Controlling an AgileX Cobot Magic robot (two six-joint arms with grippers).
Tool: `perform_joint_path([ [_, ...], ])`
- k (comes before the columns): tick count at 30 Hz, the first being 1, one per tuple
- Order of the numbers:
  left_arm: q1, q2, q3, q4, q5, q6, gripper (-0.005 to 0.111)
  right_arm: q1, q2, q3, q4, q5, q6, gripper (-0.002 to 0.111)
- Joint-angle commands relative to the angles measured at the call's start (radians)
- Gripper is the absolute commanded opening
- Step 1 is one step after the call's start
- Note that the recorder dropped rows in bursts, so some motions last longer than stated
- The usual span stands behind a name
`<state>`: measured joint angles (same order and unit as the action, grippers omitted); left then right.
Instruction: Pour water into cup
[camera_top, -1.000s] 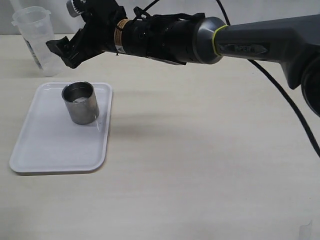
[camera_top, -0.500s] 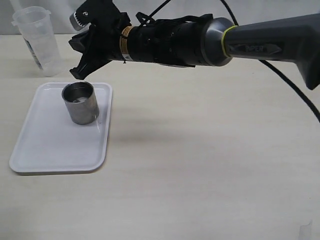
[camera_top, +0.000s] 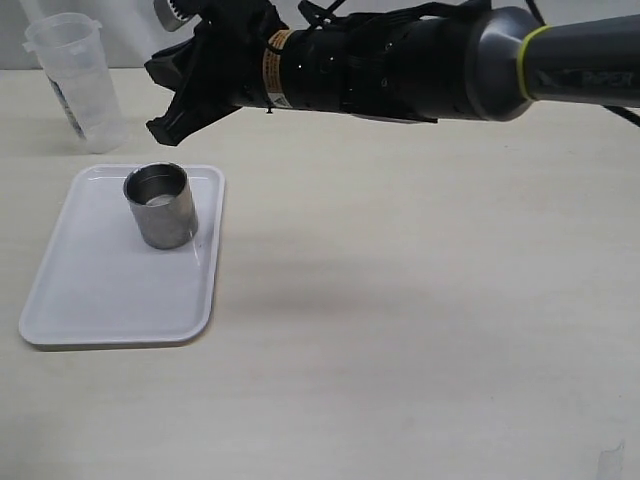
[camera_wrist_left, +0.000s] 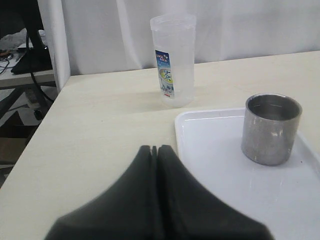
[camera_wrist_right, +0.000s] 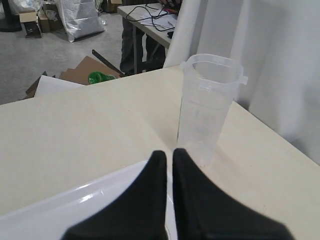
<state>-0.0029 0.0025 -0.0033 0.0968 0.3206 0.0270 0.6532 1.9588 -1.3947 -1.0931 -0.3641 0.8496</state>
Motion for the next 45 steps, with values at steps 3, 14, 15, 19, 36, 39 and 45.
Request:
perform_joint_path([
  [3, -0.007, -0.002, 0.003, -0.002, -0.004, -0.001, 0.000, 0.000, -0.106, 0.086, -0.004, 0.002, 0.003, 0.004],
  [14, -0.007, -0.002, 0.003, -0.002, -0.004, -0.001, 0.000, -0.002, -0.316, 0.221, -0.004, 0.082, -0.026, 0.004],
  [15, -0.007, -0.002, 0.003, -0.002, -0.004, -0.001, 0.000, -0.002, -0.343, 0.234, -0.004, 0.114, -0.026, 0.004],
  [19, -0.007, -0.002, 0.003, -0.002, -0.006, -0.001, 0.000, -0.002, -0.429, 0.281, -0.004, 0.142, -0.049, 0.004],
  [36, -0.007, -0.002, 0.003, 0.000, -0.006, -0.001, 0.000, -0.002, -0.874, 0.544, -0.004, 0.291, -0.079, 0.004],
  [39, -0.007, -0.002, 0.003, 0.000, -0.006, -0.001, 0.000, -0.002, -0.976, 0.591, -0.004, 0.295, -0.079, 0.004],
  [45, -0.007, -0.002, 0.003, 0.000, -0.006, -0.001, 0.000, -0.002, -1.162, 0.670, 0.011, 0.419, -0.077, 0.004],
])
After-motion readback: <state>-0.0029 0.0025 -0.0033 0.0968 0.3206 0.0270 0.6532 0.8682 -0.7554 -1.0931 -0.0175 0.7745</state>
